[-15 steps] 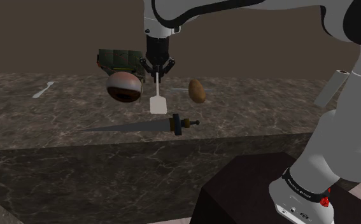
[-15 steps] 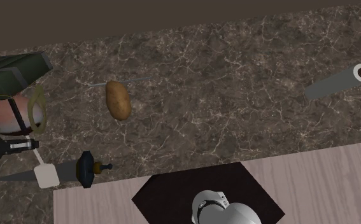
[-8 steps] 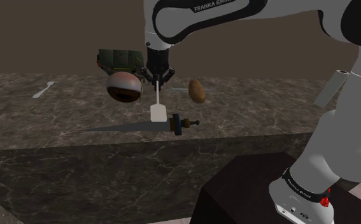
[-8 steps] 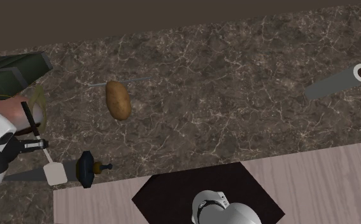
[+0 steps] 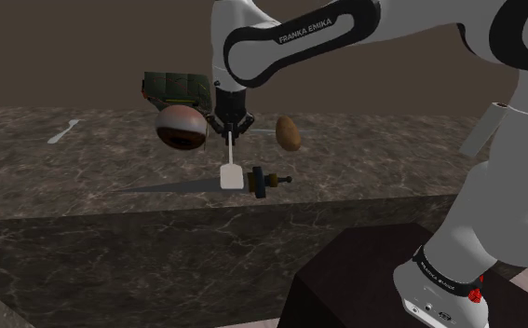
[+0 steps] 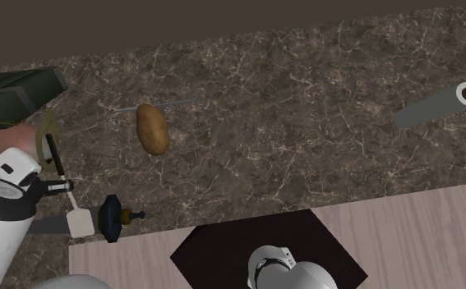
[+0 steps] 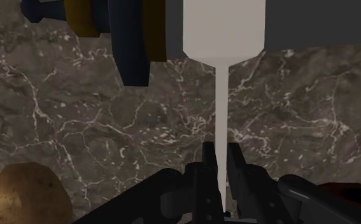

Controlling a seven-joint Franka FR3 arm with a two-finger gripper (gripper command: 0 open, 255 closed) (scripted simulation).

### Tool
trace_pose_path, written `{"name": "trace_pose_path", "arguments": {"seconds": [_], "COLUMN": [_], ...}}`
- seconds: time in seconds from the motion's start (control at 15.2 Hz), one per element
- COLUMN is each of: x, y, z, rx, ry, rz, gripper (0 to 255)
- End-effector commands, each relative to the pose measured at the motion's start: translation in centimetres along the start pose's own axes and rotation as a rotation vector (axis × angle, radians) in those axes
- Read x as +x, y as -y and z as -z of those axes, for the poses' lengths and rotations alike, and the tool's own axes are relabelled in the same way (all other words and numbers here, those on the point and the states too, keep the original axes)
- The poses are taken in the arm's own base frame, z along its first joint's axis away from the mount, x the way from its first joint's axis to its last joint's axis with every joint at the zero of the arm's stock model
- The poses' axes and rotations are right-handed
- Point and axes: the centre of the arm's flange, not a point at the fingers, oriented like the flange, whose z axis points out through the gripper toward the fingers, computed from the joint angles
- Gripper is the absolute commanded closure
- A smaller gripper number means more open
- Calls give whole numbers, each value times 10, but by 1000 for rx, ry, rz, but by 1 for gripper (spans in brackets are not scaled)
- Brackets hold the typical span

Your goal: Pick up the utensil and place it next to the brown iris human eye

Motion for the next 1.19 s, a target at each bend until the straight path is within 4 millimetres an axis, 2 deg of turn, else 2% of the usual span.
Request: {"name": "trace_pose_path", "arguments": {"seconds": [0.0,0.79,1.12], "x": [-1,-5,-5], "y": [0,0,0], "z": [-11,-76,-76], "rx": [0,0,0], "ry": [0,0,0], "rz": [0,0,0], "gripper": [255,255,255]}}
